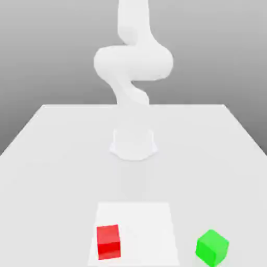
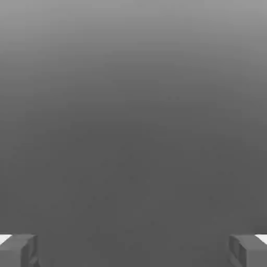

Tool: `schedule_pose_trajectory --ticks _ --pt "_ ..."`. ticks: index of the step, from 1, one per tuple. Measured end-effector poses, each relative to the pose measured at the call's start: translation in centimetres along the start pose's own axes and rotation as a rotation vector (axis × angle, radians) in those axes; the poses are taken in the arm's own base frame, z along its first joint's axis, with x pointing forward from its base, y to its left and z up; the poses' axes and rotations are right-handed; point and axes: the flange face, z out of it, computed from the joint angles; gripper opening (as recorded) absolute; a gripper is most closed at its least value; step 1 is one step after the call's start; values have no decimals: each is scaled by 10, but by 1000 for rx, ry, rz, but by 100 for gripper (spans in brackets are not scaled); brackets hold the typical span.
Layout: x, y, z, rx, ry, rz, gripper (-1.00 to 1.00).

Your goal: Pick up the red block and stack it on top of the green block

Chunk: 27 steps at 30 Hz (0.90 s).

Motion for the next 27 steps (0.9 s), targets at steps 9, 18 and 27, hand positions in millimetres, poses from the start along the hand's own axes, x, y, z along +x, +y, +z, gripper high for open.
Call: schedule_pose_trajectory --ticks 9,18,27 --pt "-17 47 182 -155 -229 -45 0" --pt "-77 134 326 -338 -419 -95 0" --pt "-146 229 420 -485 -535 -146 0"
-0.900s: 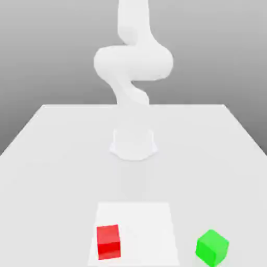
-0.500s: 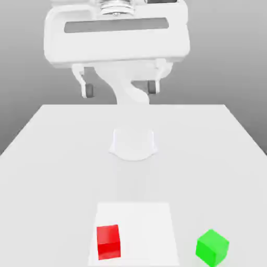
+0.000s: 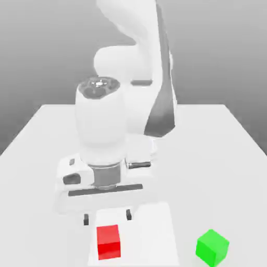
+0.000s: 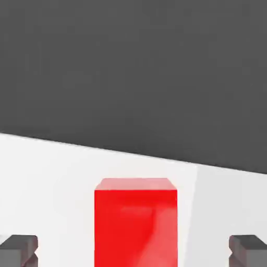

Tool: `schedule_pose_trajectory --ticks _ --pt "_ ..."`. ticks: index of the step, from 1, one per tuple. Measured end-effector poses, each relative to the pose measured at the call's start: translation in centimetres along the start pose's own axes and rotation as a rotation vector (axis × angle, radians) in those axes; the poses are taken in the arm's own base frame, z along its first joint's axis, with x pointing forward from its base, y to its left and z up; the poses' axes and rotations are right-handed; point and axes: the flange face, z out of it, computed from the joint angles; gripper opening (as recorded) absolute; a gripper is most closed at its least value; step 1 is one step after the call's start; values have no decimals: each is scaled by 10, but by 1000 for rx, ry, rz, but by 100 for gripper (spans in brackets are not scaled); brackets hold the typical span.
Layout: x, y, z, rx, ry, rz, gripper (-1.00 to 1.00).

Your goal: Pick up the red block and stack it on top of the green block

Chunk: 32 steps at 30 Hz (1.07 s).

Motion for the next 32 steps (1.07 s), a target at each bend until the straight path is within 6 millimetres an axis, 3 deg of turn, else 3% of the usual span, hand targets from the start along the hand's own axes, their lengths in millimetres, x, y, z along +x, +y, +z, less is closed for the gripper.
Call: schedule_pose_trajectory --ticks 2,3,9,11,15,19,23,25,27,28,32 --pt "-1 1 26 -2 -2 0 0" --pt "-2 1 33 -2 -3 0 -100" --pt "-2 2 36 -2 -4 1 -100" --pt "-1 1 23 -3 -3 0 -100" --pt "-2 -1 -22 -2 -4 -5 -100" --pt "-42 -81 -42 1 -10 -219 -100" --pt "-103 -159 -59 1 -8 -449 -100" --pt "-127 -185 -48 -1 -5 -530 -100" --pt "-133 -191 -23 -1 -4 -551 -100" --pt "-135 -192 -10 -1 -4 -554 100" --pt "-135 -192 -10 -1 -4 -554 100"
